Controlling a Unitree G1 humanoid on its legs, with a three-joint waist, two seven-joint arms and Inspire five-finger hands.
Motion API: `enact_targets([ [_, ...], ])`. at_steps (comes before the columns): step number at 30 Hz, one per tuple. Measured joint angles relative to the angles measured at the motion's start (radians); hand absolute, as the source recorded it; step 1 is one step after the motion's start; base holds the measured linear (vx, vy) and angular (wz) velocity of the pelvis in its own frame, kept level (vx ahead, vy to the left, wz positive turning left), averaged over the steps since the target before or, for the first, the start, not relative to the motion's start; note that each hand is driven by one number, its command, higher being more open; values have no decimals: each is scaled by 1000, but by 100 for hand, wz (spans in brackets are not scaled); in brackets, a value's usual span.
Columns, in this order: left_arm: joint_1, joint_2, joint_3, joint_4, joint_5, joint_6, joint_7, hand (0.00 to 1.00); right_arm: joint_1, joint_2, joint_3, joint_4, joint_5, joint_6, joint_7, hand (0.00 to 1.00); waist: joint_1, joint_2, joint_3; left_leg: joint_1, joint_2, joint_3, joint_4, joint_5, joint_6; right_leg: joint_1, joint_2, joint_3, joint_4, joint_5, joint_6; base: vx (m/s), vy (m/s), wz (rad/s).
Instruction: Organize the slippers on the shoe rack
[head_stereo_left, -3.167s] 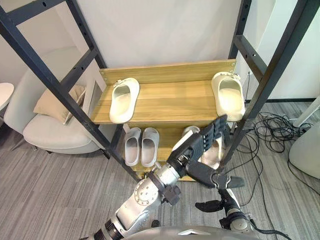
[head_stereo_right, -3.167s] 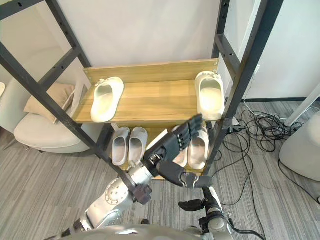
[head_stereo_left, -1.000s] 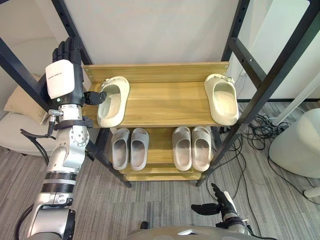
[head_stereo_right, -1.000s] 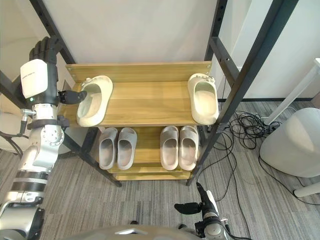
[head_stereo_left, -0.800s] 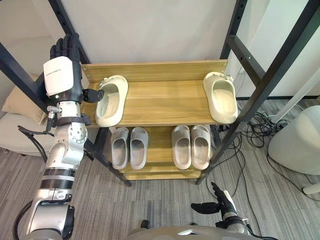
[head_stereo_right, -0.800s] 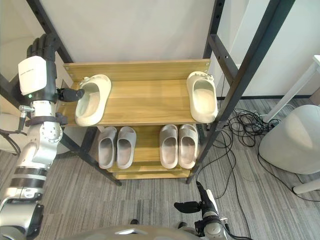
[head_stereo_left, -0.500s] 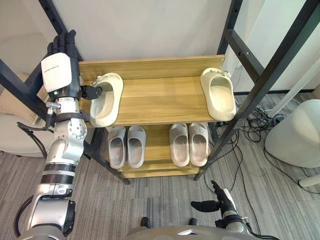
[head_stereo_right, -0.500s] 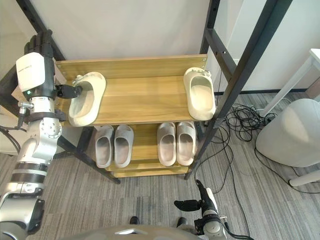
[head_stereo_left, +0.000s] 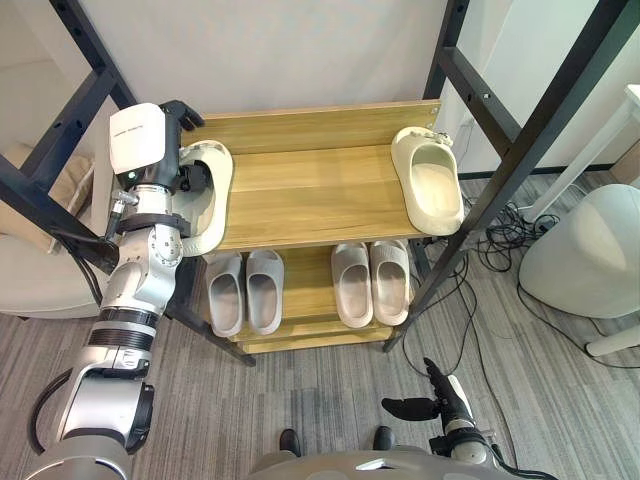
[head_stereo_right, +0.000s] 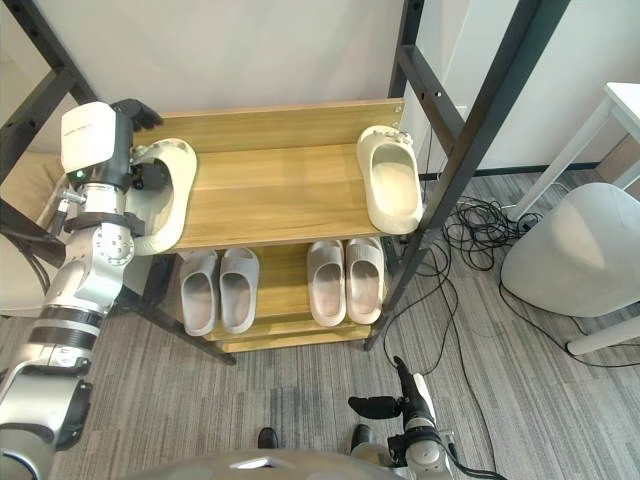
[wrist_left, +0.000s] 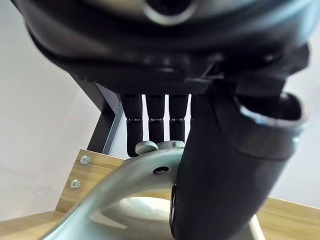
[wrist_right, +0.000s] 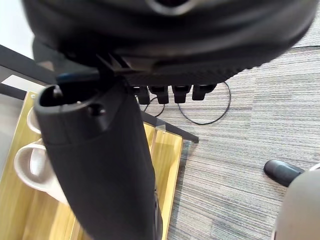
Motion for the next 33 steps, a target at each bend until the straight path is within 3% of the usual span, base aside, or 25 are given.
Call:
enact_targets([
  [22, 32, -9, -38, -75, -25, -21, 1, 0, 0, 1, 1, 0, 2, -4, -3, 100, -14, -6, 4, 16, -3, 7, -1, 0, 1, 10, -4, 6, 0, 5, 3, -6, 4, -1],
  [30, 34, -37, -64, -90, -57, -21, -8, 0, 1, -4, -3, -22, 7, -3, -9, 100, -25, 15, 16, 25, -5, 50, -10, -2, 4, -7, -6, 45, -1, 14, 7, -7, 19, -15],
  [33, 28, -44, -73, -95, -64, -22, -10, 0, 1, -4, -5, -42, 28, -2, -9, 100, -47, 28, 23, 26, -6, 66, -11, -3, 5, -16, -5, 62, 0, 18, 7, -12, 9, -16],
])
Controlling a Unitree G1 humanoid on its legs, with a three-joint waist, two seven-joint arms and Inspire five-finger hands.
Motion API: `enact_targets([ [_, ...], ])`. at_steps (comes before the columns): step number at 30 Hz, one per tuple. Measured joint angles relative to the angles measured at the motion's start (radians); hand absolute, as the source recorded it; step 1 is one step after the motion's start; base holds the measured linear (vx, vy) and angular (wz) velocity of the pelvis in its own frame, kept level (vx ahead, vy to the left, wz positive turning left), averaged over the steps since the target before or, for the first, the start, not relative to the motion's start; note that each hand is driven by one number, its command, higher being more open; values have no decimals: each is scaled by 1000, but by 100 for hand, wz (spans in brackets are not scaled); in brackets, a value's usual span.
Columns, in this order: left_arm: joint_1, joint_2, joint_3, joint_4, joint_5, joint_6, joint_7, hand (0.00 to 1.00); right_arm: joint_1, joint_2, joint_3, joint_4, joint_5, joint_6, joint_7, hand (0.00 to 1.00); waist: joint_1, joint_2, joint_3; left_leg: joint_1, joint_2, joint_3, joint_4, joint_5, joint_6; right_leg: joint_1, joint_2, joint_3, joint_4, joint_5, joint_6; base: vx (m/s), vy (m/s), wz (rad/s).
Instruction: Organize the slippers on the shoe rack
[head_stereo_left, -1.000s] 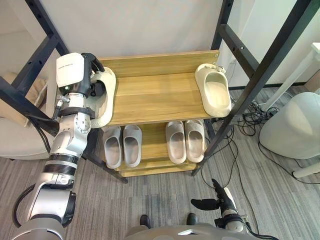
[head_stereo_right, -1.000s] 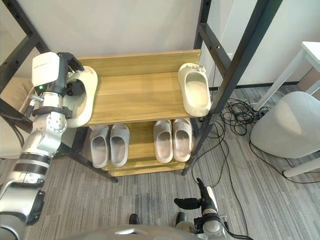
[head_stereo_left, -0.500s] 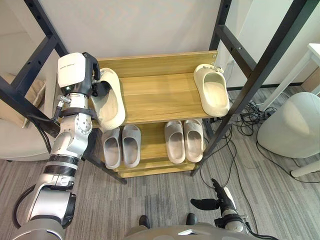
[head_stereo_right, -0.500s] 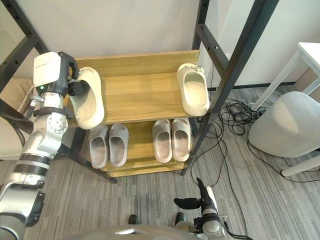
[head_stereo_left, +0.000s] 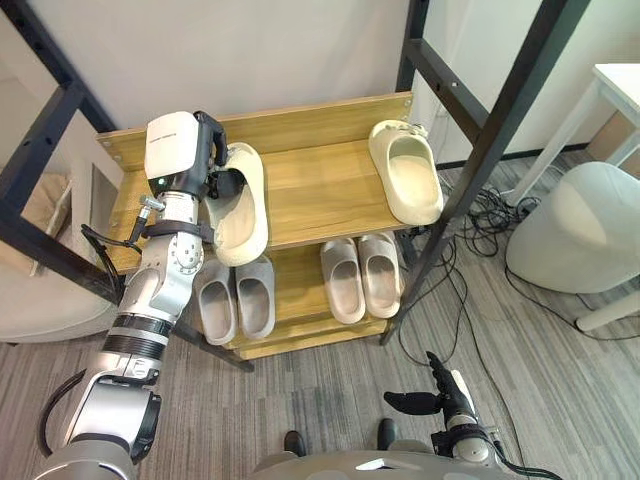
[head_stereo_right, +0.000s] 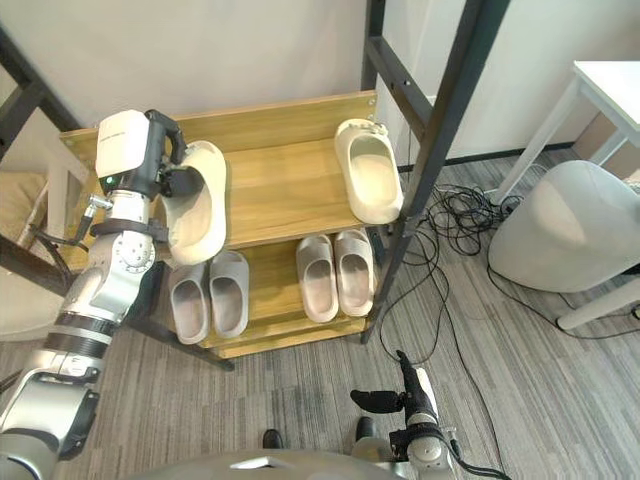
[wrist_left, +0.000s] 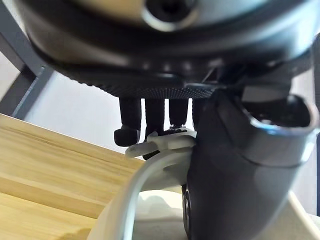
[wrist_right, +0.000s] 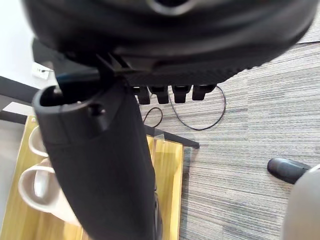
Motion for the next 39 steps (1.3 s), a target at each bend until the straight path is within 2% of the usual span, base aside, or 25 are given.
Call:
enact_targets([
  [2, -10, -2, -17, 0, -16, -1, 0, 0, 0, 0, -10, -6, 12, 0, 0, 100, -3, 10, 5, 0, 0, 17, -2, -1, 1, -10, 0, 17, 0, 6, 0, -23, 10, -19],
  [12, -61, -42, -33, 30, -66, -1, -3, 0, 0, -2, -32, -15, 12, 1, 0, 100, -30, 26, 13, -1, -2, 71, -2, -4, 4, -42, 0, 69, -4, 28, 2, -40, 9, -17],
  [21, -129, -70, -68, 80, -111, 0, -6, 0, 31, -25, -36, -12, 12, 15, -5, 100, -51, 40, 20, -2, -4, 73, -4, -3, 4, -45, -2, 71, -4, 32, 5, -7, 0, -1],
  [24, -166, -80, -87, 118, -112, 0, -6, 0, 40, -33, -40, -11, 12, 15, -5, 100, -62, 52, 26, -3, -10, 71, -5, -2, 6, -45, -8, 69, -4, 34, 9, 0, 0, 0],
  [25, -172, -80, -90, 123, -112, 1, -6, 100, 40, -34, -40, -11, 12, 15, -5, 100, -65, 55, 28, -3, -11, 71, -5, -2, 6, -45, -10, 68, -4, 35, 10, 0, 0, 0],
  [39, -249, -134, -101, 198, -142, 5, 4, 100, 60, -36, -66, 0, 15, 15, -12, 100, -96, 75, 42, -6, -19, 70, -9, 1, 11, -50, -16, 69, -5, 39, 16, -10, 1, 0],
])
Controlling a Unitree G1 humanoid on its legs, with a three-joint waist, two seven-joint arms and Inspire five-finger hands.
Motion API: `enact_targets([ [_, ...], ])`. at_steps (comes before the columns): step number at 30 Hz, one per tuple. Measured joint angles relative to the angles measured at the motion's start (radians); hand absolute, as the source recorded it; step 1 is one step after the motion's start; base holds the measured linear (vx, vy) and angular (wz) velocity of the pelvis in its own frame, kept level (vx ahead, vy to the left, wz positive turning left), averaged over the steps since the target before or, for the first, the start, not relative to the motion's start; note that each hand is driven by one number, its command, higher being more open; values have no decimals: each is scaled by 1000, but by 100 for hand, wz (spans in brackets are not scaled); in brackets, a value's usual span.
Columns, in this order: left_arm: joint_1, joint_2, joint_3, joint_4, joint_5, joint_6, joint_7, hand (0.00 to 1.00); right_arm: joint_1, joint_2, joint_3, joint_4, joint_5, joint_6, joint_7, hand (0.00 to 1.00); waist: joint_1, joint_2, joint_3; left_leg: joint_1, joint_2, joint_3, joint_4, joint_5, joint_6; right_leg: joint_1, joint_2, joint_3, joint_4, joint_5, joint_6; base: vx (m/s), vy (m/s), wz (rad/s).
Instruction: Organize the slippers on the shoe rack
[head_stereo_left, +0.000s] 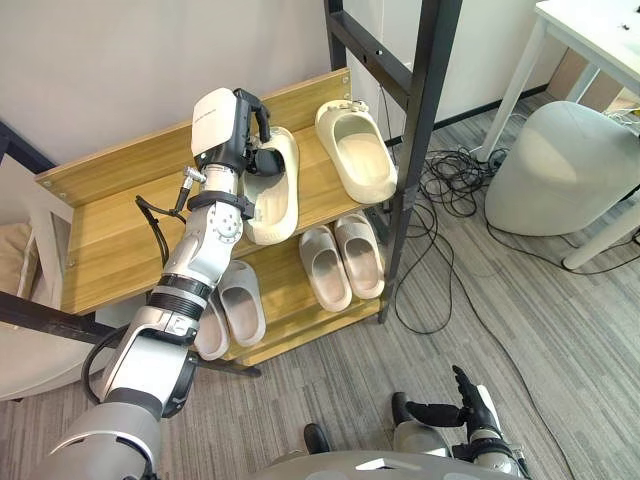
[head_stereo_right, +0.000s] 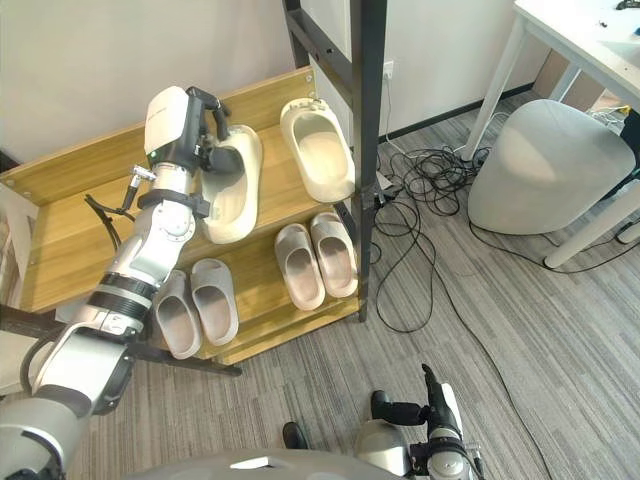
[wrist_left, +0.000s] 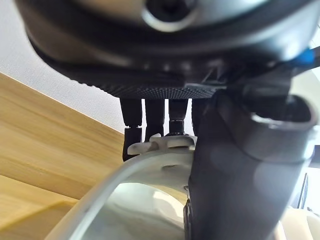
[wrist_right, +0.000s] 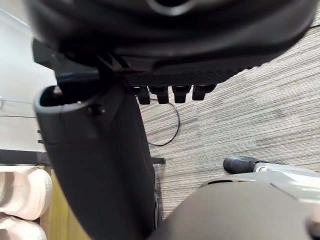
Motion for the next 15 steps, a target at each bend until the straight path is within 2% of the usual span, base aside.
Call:
enact_targets([
  [15, -14, -46, -4, -4, -58, -2, 0, 100, 0, -2, 2, 7, 36, -1, 1, 100, -3, -2, 2, 2, -2, -10, 0, 3, 4, 8, -2, -9, 0, 1, 1, 0, 0, 2],
])
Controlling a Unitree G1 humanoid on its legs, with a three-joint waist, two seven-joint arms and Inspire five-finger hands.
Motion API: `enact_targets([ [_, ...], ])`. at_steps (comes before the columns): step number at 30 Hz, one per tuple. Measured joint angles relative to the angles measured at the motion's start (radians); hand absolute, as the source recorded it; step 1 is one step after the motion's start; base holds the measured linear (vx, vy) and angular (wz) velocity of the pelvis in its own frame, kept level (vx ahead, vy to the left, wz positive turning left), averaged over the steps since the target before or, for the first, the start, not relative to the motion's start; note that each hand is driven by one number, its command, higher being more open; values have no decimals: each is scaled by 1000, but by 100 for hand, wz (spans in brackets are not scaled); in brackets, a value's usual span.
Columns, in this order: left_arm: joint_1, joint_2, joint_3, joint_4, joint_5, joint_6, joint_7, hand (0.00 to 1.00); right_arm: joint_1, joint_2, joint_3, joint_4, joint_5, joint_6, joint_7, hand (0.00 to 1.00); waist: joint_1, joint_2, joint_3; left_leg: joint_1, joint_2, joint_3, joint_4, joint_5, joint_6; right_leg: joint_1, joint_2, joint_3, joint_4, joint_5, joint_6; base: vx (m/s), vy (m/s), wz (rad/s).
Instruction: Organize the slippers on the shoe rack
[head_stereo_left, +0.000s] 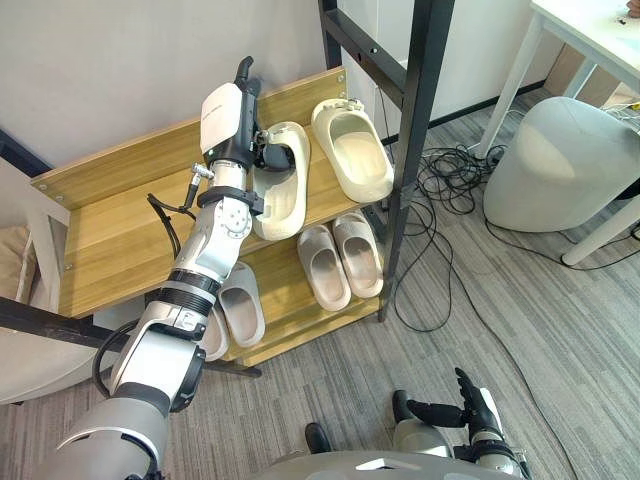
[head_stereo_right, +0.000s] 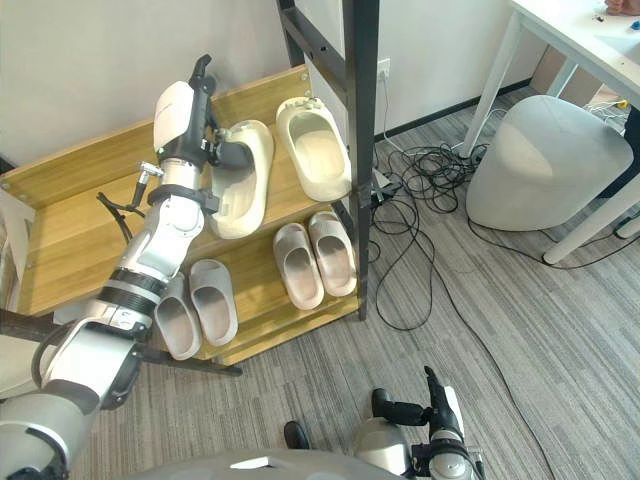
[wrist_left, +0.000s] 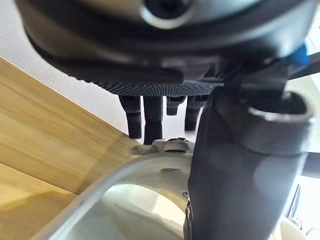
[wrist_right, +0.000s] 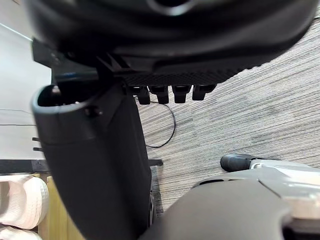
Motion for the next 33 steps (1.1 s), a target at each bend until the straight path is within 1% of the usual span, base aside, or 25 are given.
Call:
enact_targets([
  [3, 13, -6, 0, -23, -8, -1, -1, 100, -1, 0, 2, 0, 0, 0, 0, 100, 1, -3, 2, 1, -1, -3, 0, 1, 2, 3, -1, -3, 0, 0, 0, 0, 0, 4],
  [5, 43, -7, 0, -62, -8, -6, -1, 100, -1, 1, 5, 0, 0, 0, 0, 100, 2, -7, 5, 5, -1, -9, 0, 1, 2, 12, -1, -8, 0, 0, 0, -2, 0, 7],
  [13, 112, -19, 0, -124, -12, -22, -5, 100, -1, 0, 15, 1, 0, 1, 1, 100, 9, -15, 8, 6, -5, -23, 0, 5, 7, 18, -6, -24, 0, 0, 0, -30, 0, 6],
  [19, 128, -37, -4, -164, -12, -24, -10, 100, -5, -1, 40, 9, -1, 1, 1, 100, 16, -37, 7, 6, -9, -39, 0, 9, 12, 29, -9, -38, 3, 0, 0, -21, 1, 7],
  [27, 169, -37, -6, -215, -19, -29, -10, 100, -5, -1, 50, 20, -1, 1, 1, 100, 26, -48, 1, 6, -12, -49, 0, 13, 16, 32, -14, -48, 2, 0, 1, -29, 5, 4],
  [30, 188, -37, -17, -304, -28, -30, -11, 100, -5, 0, 51, 25, -1, 1, 1, 100, 29, -52, -1, 5, -13, -49, 0, 12, 16, 32, -15, -48, 1, -1, 1, -11, 2, 0],
  [33, 188, -47, -34, -348, -28, -39, -15, 100, -6, 0, 52, 29, -1, 1, 1, 100, 34, -55, -2, 5, -14, -50, 0, 13, 17, 35, -17, -49, 3, -1, 1, 0, 0, 0],
])
